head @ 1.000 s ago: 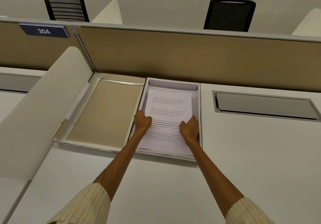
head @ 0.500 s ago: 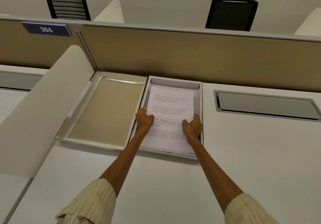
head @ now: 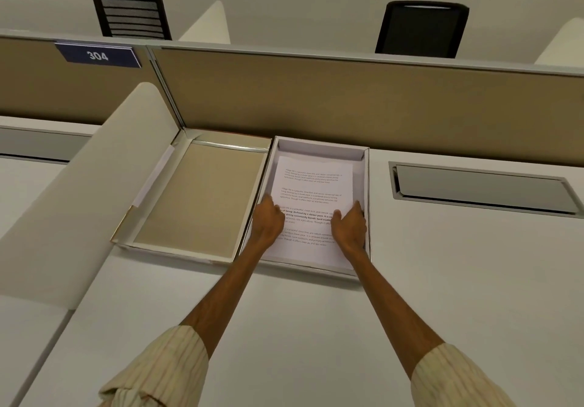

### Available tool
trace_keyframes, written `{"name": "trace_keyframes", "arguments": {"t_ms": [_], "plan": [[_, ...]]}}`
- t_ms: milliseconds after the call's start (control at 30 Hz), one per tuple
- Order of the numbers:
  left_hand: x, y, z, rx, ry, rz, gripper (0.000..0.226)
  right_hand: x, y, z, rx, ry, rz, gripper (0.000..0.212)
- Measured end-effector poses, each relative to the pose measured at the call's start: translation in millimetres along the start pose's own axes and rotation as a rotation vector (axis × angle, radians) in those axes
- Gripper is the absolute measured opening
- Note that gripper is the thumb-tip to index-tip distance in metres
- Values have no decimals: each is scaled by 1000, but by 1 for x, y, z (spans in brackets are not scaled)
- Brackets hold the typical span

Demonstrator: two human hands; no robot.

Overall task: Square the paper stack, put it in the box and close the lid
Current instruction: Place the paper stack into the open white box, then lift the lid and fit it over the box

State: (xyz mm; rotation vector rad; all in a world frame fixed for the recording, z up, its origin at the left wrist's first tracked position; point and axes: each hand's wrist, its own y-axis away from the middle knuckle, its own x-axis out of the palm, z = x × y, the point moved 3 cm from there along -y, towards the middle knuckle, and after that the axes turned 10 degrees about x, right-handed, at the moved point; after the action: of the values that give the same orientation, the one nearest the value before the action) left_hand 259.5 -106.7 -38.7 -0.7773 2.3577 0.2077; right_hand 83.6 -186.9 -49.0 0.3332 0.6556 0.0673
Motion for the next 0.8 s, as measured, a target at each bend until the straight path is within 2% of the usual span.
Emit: {"name": "trace_keyframes", "arguments": {"t_ms": [167, 233, 367, 400, 467, 667, 800], "plan": [[-16, 4, -10, 35, -31, -122, 30, -1, 11, 14, -129, 36, -39, 57], [-33, 12, -14, 4, -32, -202, 31, -2, 25, 26, -181, 44, -27, 54], [-74, 42, -1, -81, -1, -236, 35, 17, 56, 41, -288, 54, 44, 47], [-82, 49, 4, -103, -28, -258, 38, 21, 63, 44, -318, 76, 69, 46], [-147, 106, 60, -234, -110, -380, 44, 76, 135, 53, -456, 152, 250, 43], [-156, 118, 85, -354, -245, -343, 61, 102, 144, 64, -670, 372, 468, 44], [-148, 109, 101, -441, -224, -294, 78, 117, 143, 69, -747, 473, 509, 46]]}}
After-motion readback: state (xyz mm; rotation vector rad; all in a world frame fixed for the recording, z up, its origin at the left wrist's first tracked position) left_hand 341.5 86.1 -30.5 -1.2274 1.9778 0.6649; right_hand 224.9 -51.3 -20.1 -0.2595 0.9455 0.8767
